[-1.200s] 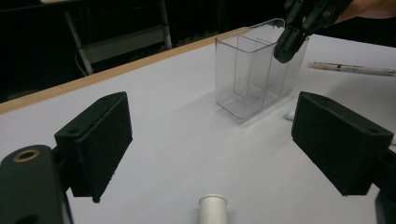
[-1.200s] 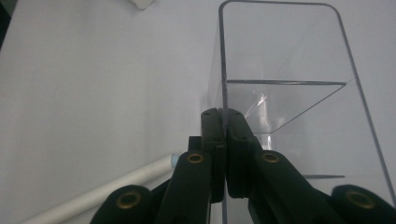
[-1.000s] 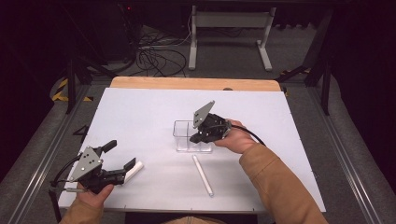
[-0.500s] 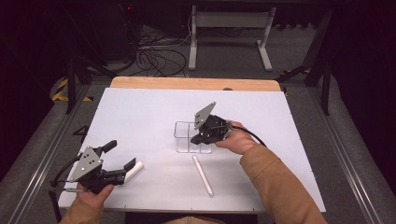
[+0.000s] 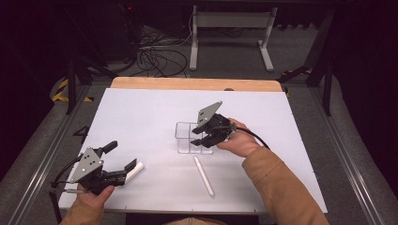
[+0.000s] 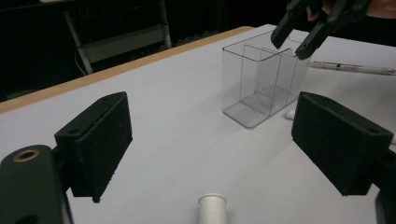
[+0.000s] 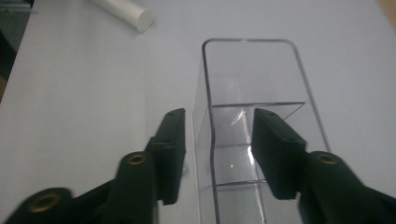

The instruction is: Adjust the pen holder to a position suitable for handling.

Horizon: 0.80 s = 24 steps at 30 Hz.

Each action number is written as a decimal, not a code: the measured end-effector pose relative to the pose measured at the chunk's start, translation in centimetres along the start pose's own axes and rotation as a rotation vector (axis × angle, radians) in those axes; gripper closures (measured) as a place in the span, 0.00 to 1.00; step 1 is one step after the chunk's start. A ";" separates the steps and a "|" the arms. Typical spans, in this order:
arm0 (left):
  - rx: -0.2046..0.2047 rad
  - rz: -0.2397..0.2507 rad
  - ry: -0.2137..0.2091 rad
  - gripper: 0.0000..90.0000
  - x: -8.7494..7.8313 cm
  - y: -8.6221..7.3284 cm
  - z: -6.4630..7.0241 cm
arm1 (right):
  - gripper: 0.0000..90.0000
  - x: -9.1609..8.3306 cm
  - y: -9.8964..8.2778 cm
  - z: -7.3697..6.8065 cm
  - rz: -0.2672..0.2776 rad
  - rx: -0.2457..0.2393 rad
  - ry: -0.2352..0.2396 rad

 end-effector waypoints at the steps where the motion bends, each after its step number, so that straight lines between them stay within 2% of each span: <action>1: -0.001 0.000 0.000 0.15 0.0 0.0 0.0 | 0.49 -0.5 0.2 -0.1 0.015 0.009 -0.016; 3: -0.001 0.002 0.001 0.15 0.0 0.0 0.0 | 0.49 -0.9 0.3 -0.2 0.033 0.016 -0.027; 8: -0.001 0.000 0.000 0.15 0.0 0.0 0.0 | 0.37 -3.2 0.3 -0.6 0.094 0.058 -0.106; 13: 0.000 0.000 0.002 0.15 0.1 0.0 0.1 | 0.30 -4.6 -0.5 -0.8 0.106 0.109 -0.154; 14: -0.001 -0.001 0.001 0.14 0.1 0.0 0.1 | 0.29 -4.9 -0.6 -0.8 0.115 0.119 -0.178; 17: -0.001 0.000 -0.001 0.15 0.1 0.0 -0.1 | 0.29 -6.1 -1.0 -1.3 0.174 0.162 -0.229; 19: -0.008 0.001 -0.002 0.15 0.2 0.0 -0.1 | 0.27 -6.8 -1.3 -1.6 0.202 0.173 -0.262; 24: 0.000 0.004 -0.007 0.15 0.2 0.1 0.0 | 0.22 -8.1 -2.4 -1.7 0.236 0.212 -0.295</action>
Point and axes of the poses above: each handheld gripper's, and its own axes: x roughly forward along the jaws, y roughly out of its top, z roughly to its right, the point moved 6 cm from there along x, roughly forward along the jaws, and after that the axes turned 2 degrees about z, right-handed, at the moved point
